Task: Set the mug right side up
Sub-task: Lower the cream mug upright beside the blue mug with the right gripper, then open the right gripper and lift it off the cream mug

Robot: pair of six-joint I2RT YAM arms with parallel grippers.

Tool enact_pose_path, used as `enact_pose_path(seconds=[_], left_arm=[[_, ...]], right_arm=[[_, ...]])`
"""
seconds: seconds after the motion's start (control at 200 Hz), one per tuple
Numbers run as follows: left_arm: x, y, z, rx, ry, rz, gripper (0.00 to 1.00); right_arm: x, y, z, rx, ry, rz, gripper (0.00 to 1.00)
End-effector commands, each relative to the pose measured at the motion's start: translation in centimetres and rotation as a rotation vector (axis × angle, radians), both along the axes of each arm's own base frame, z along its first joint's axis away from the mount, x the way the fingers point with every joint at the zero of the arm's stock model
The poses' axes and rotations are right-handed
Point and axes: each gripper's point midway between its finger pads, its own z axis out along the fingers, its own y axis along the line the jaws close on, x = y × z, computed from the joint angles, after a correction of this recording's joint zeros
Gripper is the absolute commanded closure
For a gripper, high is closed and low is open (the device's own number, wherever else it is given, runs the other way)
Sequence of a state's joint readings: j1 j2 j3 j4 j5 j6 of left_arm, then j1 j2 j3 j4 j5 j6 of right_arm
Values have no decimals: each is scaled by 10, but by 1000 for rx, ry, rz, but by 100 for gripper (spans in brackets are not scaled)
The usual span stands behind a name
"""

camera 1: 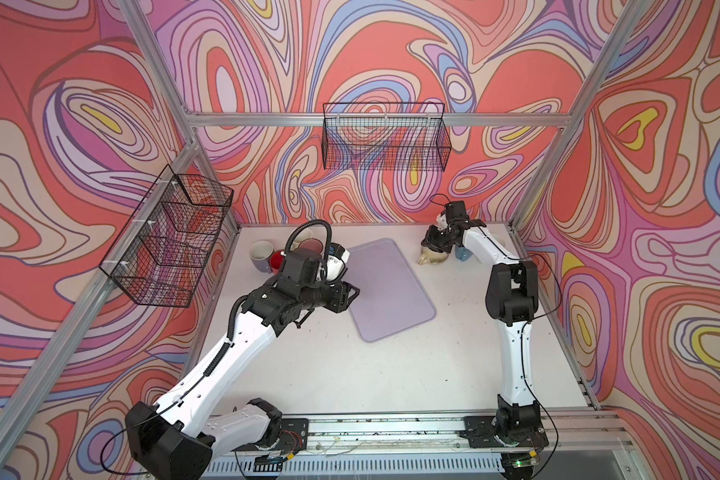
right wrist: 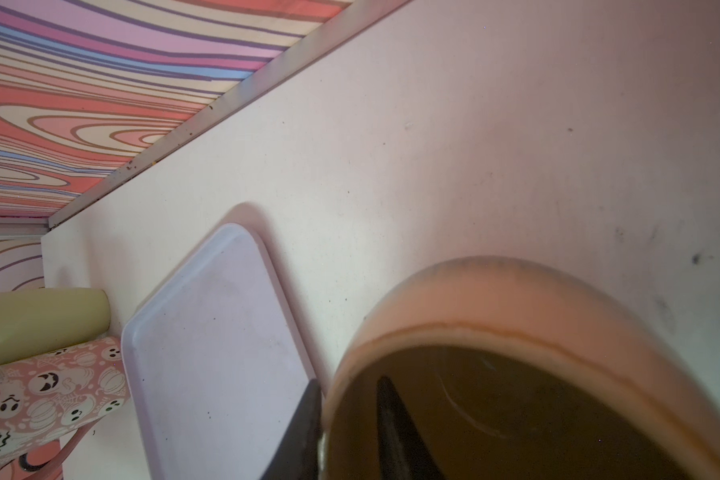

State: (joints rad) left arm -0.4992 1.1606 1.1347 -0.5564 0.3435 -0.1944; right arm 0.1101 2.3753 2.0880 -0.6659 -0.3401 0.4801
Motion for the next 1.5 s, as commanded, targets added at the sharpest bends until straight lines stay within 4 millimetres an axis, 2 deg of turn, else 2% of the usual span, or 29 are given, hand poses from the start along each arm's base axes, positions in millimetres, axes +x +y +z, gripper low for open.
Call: enact_pose_path(seconds=[0.0,0.265,0.556,1.112,1.327,1.497], left_arm=[[-5,-1,2,0,-15,-18,51],[-6,0,2,3,-15,-18,51],[-5,1,2,5,-18,-13,51],[-4,4,2,18,-28,1,51],[-3,5,1,26,-34,7,51],[-1,7,0,36,-36,15,51]], right_arm=[[5,-3,-6,-1,8,-8,76],[7,-4,3,-2,-3,-11,73],[5,-7,21,-22,-24,-8,69],[-7,-18,72,-53,-96,-3,70],[-19,-20,93,-64,-130,8,70],[-39,-24,117,-94,-190,20,70]])
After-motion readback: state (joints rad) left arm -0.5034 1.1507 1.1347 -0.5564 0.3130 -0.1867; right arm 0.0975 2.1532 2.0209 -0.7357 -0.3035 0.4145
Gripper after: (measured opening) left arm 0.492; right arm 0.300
